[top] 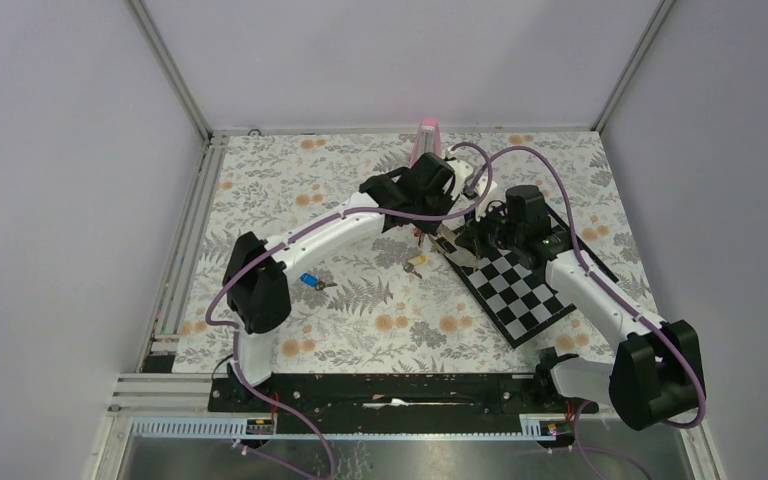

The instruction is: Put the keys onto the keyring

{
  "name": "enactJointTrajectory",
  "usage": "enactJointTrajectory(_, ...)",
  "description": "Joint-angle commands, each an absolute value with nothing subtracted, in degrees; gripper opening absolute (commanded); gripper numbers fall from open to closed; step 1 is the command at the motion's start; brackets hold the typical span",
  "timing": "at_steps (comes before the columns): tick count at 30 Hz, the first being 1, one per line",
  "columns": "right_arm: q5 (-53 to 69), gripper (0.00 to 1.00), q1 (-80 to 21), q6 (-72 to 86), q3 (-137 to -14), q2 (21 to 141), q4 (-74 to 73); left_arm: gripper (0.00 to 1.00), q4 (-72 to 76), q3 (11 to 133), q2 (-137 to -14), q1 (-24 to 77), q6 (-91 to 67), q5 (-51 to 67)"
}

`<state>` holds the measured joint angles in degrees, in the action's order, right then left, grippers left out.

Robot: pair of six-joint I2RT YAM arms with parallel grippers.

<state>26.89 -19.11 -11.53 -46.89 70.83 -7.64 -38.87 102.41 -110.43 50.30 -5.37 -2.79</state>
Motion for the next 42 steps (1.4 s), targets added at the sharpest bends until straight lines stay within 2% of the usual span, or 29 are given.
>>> enactJointTrajectory(1, 26.2, 0.00, -19.7, -11.4, -46.7, 68.6, -2.6, 0.00, -35.9, 103.1, -108.6, 51.1, -5.7, 1.5)
enactJointTrajectory(18, 28.4, 0.00, -19.3, -11.8, -45.8, 68.0, -1.5, 0.00, -31.8, 97.7, -105.2, 47.5, -8.4, 6.9)
enactJointTrajectory(42, 28.9, 0.00, -19.3, -15.1, -44.2, 67.7, -1.4, 0.00, -31.0, 101.6, -107.3, 47.0, -10.0, 8.1)
